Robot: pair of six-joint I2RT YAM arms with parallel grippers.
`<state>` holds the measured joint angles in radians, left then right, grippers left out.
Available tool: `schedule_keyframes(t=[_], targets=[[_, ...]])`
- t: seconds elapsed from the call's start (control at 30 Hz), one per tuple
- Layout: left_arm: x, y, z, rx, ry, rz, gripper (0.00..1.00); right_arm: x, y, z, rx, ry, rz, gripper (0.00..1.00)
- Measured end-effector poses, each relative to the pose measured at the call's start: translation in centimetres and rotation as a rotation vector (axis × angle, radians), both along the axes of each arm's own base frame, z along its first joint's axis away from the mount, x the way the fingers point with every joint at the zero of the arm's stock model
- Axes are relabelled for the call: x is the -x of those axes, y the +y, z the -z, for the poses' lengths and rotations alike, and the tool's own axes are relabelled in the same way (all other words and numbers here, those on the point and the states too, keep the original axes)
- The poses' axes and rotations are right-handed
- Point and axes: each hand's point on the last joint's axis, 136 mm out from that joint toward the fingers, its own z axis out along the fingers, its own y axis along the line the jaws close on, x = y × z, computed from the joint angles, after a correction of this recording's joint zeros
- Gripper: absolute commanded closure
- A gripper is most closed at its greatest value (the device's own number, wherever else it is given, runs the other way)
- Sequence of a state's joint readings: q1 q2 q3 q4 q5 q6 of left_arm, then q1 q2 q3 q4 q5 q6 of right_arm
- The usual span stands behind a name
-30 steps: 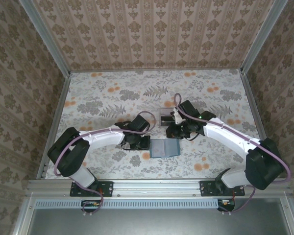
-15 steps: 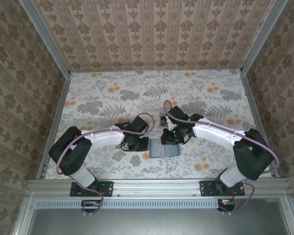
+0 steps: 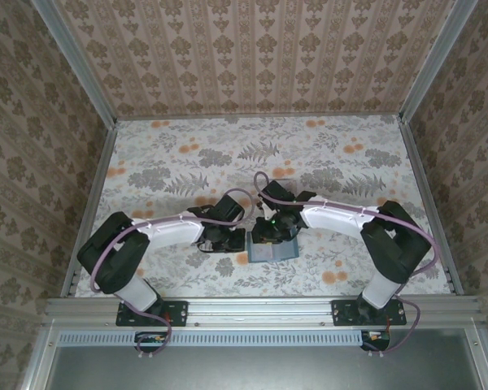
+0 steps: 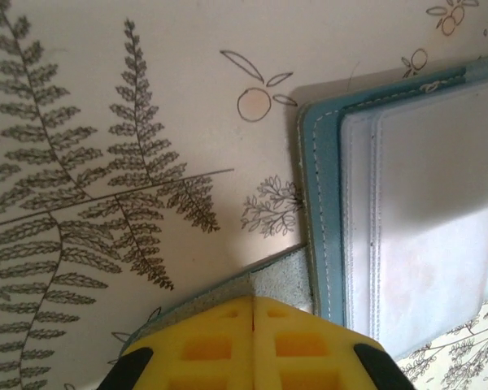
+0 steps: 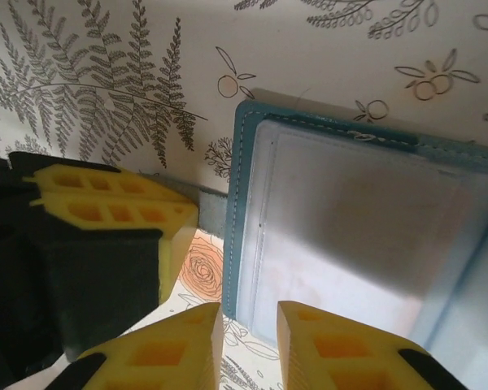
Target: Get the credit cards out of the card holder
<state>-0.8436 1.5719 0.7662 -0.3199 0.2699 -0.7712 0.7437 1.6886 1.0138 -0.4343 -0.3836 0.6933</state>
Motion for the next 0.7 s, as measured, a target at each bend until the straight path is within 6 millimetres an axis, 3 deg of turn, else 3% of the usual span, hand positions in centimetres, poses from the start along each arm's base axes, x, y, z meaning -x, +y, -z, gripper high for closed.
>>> schedule_keyframes(t=[0.4,0.7], targets=[[0.3,0.1,0.0,0.009,0.005,0.003,0.93,0.3,0.9,1.8,0.007,0.036,-0.002,0.69],[0.3,0.1,0.0,0.009,0.004,0.003,0.93,0.1,-0.7,2.3,0.125,0.02,0.01,0.63]])
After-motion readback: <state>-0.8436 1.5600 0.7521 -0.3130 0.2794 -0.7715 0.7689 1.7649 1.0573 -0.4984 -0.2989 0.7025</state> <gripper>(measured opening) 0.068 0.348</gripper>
